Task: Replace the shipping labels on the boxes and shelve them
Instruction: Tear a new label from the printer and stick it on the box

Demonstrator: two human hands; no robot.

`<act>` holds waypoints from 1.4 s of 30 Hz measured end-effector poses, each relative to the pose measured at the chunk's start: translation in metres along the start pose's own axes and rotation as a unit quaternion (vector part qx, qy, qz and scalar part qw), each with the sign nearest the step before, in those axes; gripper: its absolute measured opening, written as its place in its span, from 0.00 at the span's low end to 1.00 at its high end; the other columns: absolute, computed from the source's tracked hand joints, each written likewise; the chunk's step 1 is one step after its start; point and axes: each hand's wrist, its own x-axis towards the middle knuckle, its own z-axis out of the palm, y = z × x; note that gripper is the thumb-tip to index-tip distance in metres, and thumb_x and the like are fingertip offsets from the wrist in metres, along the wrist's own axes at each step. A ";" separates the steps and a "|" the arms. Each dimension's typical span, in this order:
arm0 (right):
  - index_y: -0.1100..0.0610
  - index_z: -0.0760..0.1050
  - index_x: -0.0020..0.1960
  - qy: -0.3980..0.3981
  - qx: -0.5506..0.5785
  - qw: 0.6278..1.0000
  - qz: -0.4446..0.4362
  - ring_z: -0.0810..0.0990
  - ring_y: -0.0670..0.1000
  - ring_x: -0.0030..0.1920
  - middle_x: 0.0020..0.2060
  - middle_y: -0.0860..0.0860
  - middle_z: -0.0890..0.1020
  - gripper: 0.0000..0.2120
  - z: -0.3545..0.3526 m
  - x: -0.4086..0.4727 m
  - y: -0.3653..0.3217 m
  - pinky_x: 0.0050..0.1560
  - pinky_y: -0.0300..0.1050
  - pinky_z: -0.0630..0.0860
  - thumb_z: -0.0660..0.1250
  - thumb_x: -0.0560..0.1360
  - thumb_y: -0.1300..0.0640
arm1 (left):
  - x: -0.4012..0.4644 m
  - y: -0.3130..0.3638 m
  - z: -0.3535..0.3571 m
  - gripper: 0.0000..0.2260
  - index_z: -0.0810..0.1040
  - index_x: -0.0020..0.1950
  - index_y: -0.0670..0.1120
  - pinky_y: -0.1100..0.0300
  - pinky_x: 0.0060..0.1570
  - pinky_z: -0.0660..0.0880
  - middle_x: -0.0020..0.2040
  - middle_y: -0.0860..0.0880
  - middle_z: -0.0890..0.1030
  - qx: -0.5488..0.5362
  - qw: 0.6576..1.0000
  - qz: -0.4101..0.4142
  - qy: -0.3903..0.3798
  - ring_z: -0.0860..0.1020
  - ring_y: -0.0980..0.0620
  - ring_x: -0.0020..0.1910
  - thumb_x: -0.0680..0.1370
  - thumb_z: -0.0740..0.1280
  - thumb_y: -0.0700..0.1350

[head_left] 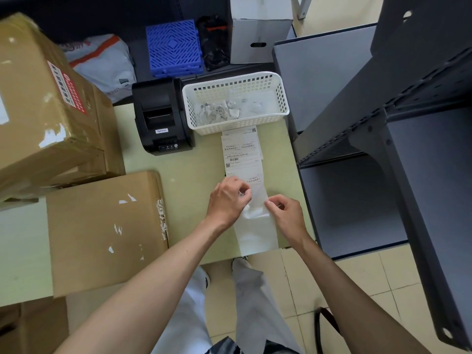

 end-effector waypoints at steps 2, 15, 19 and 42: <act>0.56 0.82 0.42 0.004 0.002 1.000 0.005 0.78 0.40 0.35 0.37 0.47 0.84 0.05 -0.001 0.000 -0.001 0.38 0.33 0.73 0.68 0.76 0.59 | 0.001 -0.002 -0.008 0.04 0.81 0.44 0.49 0.59 0.43 0.67 0.44 0.55 0.79 0.006 1.000 -0.007 0.003 0.76 0.53 0.46 0.78 0.69 0.47; 0.56 0.81 0.42 -0.004 -0.032 0.999 0.014 0.78 0.47 0.37 0.37 0.50 0.83 0.07 0.002 0.003 -0.006 0.39 0.41 0.73 0.67 0.76 0.59 | 0.008 -0.020 -0.059 0.06 0.82 0.43 0.49 0.57 0.45 0.69 0.42 0.56 0.78 0.027 0.997 -0.034 0.061 0.75 0.53 0.45 0.78 0.69 0.47; 0.56 0.81 0.42 -0.007 -0.038 0.999 0.020 0.78 0.47 0.37 0.37 0.50 0.83 0.06 0.004 0.004 -0.009 0.38 0.39 0.72 0.67 0.76 0.59 | 0.007 -0.024 -0.063 0.06 0.82 0.43 0.48 0.58 0.46 0.70 0.42 0.55 0.80 0.028 0.996 -0.048 0.068 0.75 0.54 0.46 0.78 0.69 0.48; 0.56 0.83 0.42 0.025 -0.087 0.995 0.046 0.81 0.49 0.42 0.38 0.47 0.84 0.07 0.004 0.013 0.005 0.44 0.46 0.76 0.68 0.76 0.58 | 0.015 -0.050 -0.099 0.04 0.82 0.39 0.50 0.49 0.47 0.78 0.40 0.53 0.81 -0.092 0.975 -0.153 0.130 0.79 0.51 0.44 0.74 0.72 0.46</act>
